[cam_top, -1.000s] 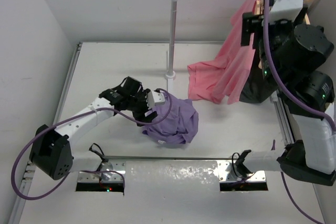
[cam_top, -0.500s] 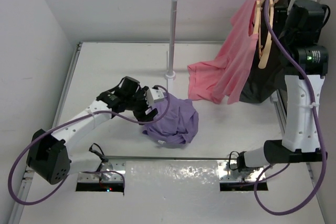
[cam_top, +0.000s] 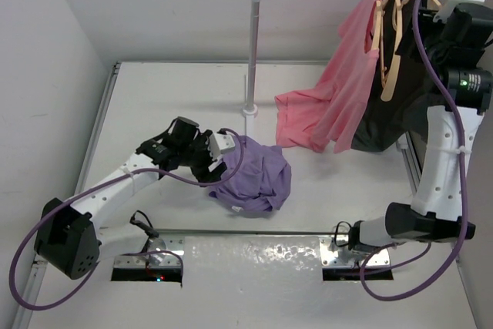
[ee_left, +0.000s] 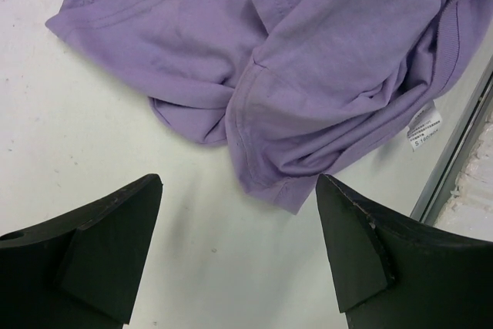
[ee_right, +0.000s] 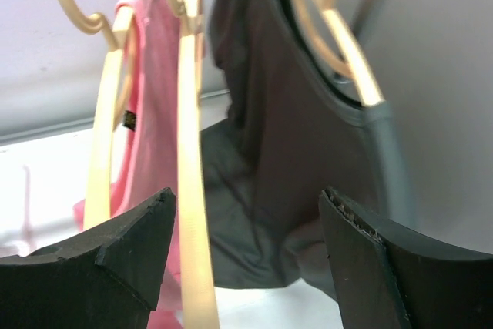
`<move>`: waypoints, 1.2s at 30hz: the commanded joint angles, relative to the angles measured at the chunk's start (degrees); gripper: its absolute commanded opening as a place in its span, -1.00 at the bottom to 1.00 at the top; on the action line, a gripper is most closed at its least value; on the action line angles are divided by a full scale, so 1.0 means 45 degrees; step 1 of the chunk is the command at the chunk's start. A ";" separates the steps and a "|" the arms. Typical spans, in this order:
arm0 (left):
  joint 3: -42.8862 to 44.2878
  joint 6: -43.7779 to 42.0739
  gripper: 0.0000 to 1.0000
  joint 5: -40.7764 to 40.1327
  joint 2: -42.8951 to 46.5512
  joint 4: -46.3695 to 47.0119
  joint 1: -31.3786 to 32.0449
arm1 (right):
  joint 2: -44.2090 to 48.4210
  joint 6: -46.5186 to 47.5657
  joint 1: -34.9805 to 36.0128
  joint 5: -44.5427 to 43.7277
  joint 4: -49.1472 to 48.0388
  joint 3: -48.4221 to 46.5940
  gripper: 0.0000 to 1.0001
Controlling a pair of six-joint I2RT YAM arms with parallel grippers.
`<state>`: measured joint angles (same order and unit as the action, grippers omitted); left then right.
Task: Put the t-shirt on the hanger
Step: Pick up the hanger from the clothesline.
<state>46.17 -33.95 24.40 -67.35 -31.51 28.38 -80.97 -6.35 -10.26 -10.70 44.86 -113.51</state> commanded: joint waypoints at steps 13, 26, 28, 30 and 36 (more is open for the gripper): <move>-0.0398 0.0085 0.58 0.0202 0.0436 0.0400 -0.0311 | -0.1771 -0.0133 -0.0395 0.2065 -0.1083 -0.0126 0.43; -0.0534 0.0143 0.58 0.0300 0.0533 0.0400 -0.0565 | -0.2632 0.0591 -0.0434 0.3725 -0.1415 -0.0126 -0.14; -0.0573 0.0182 0.58 0.0300 0.0572 0.0400 -0.0623 | -0.2632 0.0571 -0.0435 0.3590 -0.1376 -0.0107 -0.49; -0.0573 0.0202 0.58 0.0319 0.0611 0.0400 -0.0662 | -0.2593 0.0590 -0.0434 0.3491 -0.1317 -0.0126 -0.53; -0.0651 0.0221 0.59 0.0358 0.0611 0.0419 -0.0701 | -0.2086 0.0649 -0.0434 0.2808 -0.1433 -0.0126 -0.97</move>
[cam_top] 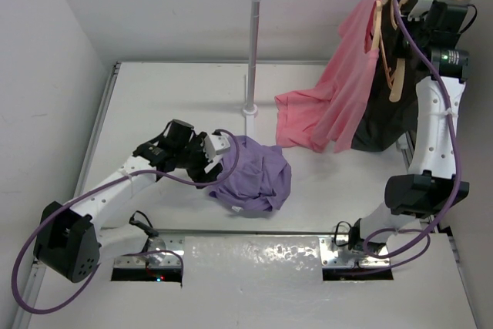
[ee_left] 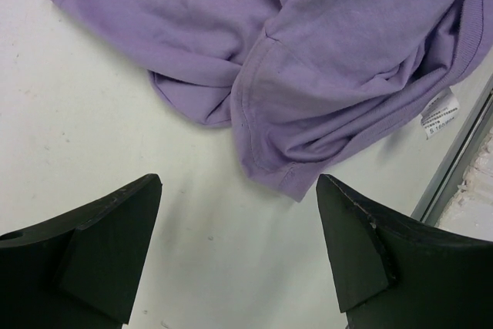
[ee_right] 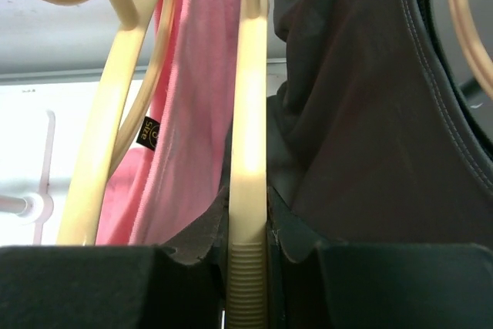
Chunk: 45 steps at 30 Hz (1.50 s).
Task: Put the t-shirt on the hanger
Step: Pick up the hanger from the clothesline, then place the T-shirt on the hanger.
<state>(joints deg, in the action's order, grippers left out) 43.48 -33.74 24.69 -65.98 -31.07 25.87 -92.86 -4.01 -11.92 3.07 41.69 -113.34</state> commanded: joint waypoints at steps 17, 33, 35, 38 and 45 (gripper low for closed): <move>-0.0015 0.0192 0.59 0.0042 0.0384 0.0362 -0.0221 | 0.2506 -0.0728 -0.0065 -0.1484 -0.0654 0.1021 -1.00; 0.1000 0.0056 0.59 -0.0681 -0.0591 0.0498 -0.0221 | 0.8833 -0.3755 -0.0046 -0.2794 0.3876 1.0314 -1.00; 0.1234 0.0056 0.59 -0.0681 -0.0748 0.0479 -0.0221 | 0.9247 -0.3952 -0.0046 -0.2036 0.4249 1.1023 -1.00; 0.1468 0.0055 0.59 -0.0623 -0.0983 0.0479 -0.0221 | 0.9873 -0.4264 -0.0046 -0.1056 0.5243 1.1573 -1.00; 0.1879 -0.0022 0.59 -0.0681 -0.1296 0.0557 -0.0221 | 1.0245 -0.3622 -0.0065 0.0643 0.8720 1.0890 -1.00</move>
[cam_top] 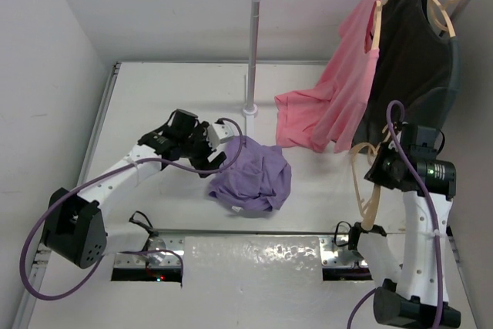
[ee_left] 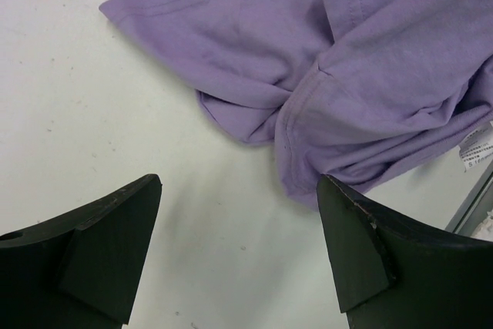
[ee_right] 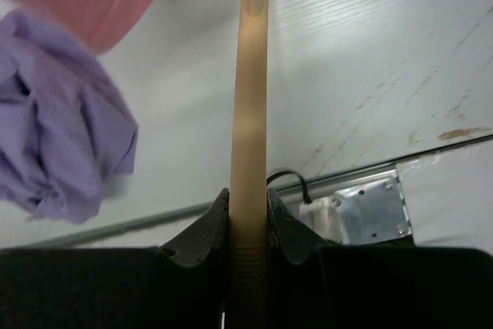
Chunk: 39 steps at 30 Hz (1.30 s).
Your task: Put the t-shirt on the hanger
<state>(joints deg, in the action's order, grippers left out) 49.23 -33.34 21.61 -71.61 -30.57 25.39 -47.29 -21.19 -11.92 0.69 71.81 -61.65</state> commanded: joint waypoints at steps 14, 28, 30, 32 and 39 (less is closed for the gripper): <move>0.1071 -0.0442 0.59 0.0023 -0.0511 0.0445 -0.0114 | 0.1308 -0.1754 0.0657 0.6620 0.3339 -0.0697 -1.00; 0.0253 -0.3291 0.51 0.1782 -0.1057 -0.1021 0.0354 | 0.1251 -0.1892 0.0931 1.0843 0.2051 -0.0733 -1.00; 0.0037 -0.3972 0.54 0.1605 -0.1447 -0.1077 0.0626 | 0.1017 -0.2028 0.0931 1.0862 0.1622 -0.0949 -1.00; -0.0003 -0.4483 0.55 0.1683 -0.1895 -0.1583 0.0842 | 0.0861 -0.2437 0.0931 1.0862 0.0806 -0.1027 -1.00; -0.0901 -0.4194 0.54 -0.0463 -0.2522 0.0130 0.2249 | -0.0135 -0.2830 0.1009 1.0863 -0.0918 -0.1417 -1.00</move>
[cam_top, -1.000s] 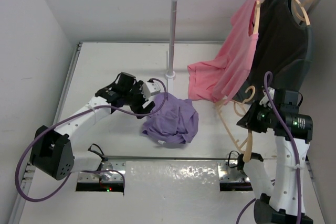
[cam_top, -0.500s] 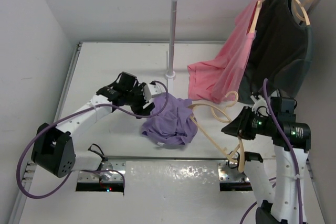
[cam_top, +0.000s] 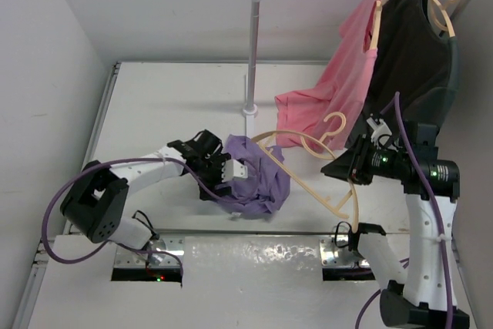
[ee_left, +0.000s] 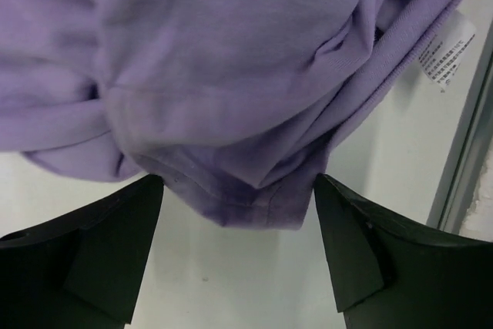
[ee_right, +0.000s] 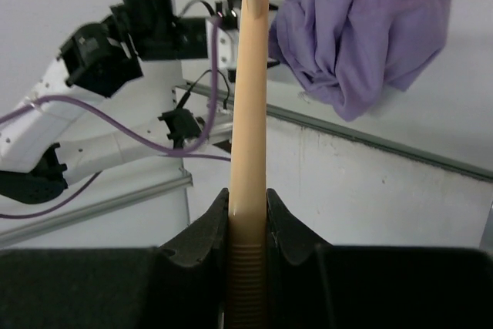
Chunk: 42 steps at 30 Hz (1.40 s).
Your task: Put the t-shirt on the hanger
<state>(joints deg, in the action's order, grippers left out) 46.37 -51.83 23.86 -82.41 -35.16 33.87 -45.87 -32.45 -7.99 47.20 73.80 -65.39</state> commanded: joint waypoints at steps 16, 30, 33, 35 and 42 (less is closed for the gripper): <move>-0.0089 0.0131 0.06 -0.1220 -0.0395 0.0741 0.0384 | -0.2247 0.0959 0.2281 -0.0840 -0.1771 -0.1154 -1.00; 0.5748 0.3765 -1.00 0.1356 -0.3461 -0.2320 -0.3228 | -0.4690 0.4808 0.3904 -0.5212 -0.0500 -0.4592 -1.00; 0.5868 0.3569 -1.00 0.2021 -0.3347 -0.2325 -0.3288 | -0.4748 0.4885 0.3924 -0.5957 -0.1377 -0.4823 -1.00; 0.5906 0.3879 -1.00 0.2665 -0.3366 -0.2188 -0.3307 | -0.4826 0.5022 0.3904 -0.5900 -0.1517 -0.5175 -1.00; 0.7641 0.5736 -1.00 0.1516 -0.4692 -0.1874 -0.3307 | -0.4379 0.4538 0.4586 -0.2681 -0.2295 -0.4403 -1.00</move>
<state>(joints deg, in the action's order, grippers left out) 76.03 -30.52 31.27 -102.15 -44.21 18.87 -67.85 -11.66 10.59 26.46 67.22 -87.57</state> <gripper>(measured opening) 0.005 0.170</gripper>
